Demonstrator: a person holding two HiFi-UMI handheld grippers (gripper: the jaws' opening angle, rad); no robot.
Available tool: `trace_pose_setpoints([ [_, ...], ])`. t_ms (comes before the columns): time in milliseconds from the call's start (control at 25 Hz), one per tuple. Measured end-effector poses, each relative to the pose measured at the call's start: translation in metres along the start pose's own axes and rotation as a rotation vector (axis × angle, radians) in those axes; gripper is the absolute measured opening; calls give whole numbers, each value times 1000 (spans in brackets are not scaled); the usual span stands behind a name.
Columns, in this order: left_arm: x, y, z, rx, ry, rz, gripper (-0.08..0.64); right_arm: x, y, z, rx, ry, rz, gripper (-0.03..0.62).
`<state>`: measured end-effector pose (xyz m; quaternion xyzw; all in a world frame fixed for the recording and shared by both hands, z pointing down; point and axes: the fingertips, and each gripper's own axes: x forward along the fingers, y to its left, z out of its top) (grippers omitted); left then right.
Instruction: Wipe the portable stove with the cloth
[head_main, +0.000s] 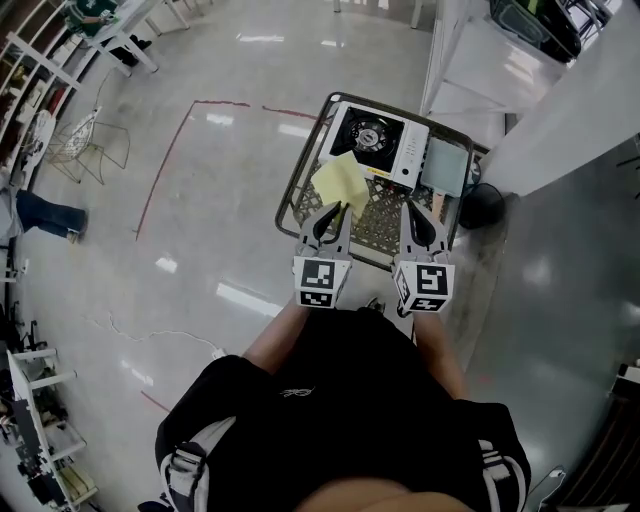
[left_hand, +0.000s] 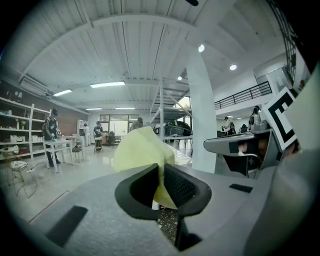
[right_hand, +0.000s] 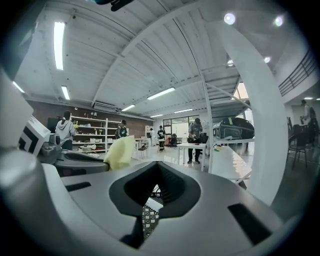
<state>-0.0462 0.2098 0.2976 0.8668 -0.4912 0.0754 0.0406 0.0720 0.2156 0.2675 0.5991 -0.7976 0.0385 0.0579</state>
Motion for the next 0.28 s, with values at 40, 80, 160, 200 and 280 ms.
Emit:
trace_pose_setpoints([
  [40, 0, 1, 0, -2, -2, -1, 49, 1, 1, 0, -3, 0, 0, 5],
  [80, 0, 1, -1, -2, -2, -3, 49, 1, 2, 0, -6, 1, 0, 5],
  [160, -1, 2, -2, -3, 0, -7, 49, 2, 5, -1, -11, 6, 1, 5],
  [200, -1, 2, -3, -4, 0, -7, 49, 2, 6, -2, -14, 9, 3, 5],
  [280, -2, 4, -4, -6, 0, -7, 49, 3, 10, -3, -20, 17, 8, 5],
])
